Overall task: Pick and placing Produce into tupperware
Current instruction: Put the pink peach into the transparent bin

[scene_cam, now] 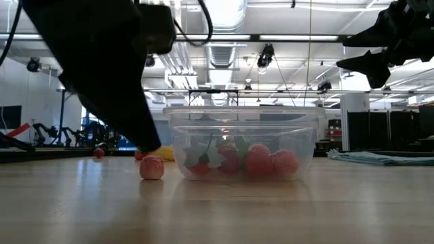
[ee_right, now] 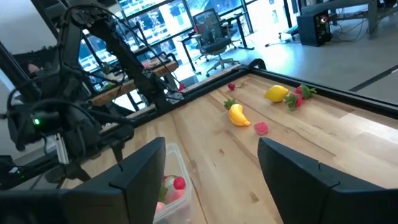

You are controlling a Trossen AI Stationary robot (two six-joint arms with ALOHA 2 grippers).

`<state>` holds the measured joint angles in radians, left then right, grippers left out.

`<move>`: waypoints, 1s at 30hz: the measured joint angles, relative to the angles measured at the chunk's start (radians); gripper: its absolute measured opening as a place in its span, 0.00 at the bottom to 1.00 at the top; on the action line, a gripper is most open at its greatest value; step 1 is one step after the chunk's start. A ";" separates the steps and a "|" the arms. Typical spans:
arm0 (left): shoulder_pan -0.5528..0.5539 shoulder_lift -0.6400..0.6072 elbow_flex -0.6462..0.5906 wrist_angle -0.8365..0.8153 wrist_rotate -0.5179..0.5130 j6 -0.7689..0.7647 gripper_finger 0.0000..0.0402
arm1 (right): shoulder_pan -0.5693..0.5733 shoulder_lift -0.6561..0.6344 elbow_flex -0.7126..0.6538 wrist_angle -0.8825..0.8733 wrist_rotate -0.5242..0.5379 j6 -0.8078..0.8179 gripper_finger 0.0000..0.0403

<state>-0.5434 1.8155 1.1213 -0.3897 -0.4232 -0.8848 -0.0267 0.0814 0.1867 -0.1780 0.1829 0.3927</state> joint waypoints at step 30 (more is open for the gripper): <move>0.039 0.013 -0.114 0.232 -0.035 0.031 0.62 | 0.000 0.000 0.000 0.000 0.000 0.000 0.63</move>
<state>-0.5044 1.8286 1.0073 -0.1580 -0.4583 -0.8536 -0.0269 0.0814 0.1867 -0.1780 0.1825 0.3927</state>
